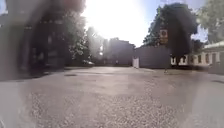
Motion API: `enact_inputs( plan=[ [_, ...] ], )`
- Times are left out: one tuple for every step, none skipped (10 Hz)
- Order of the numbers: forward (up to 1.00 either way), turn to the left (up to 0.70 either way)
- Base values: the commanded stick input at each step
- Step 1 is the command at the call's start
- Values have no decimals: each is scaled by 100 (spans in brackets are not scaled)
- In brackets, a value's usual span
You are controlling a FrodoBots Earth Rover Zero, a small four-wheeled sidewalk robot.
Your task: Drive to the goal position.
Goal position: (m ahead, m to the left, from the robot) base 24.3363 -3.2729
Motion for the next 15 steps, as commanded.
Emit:
enact_inputs(
  plan=[
    [70,0],
    [70,-6],
    [70,-12],
    [70,-14],
    [70,-14],
    [70,-14],
    [70,-14],
    [70,-7],
    [70,0],
    [70,0],
    [70,0],
    [70,0],
    [70,0],
    [70,0],
    [70,0]
  ],
)
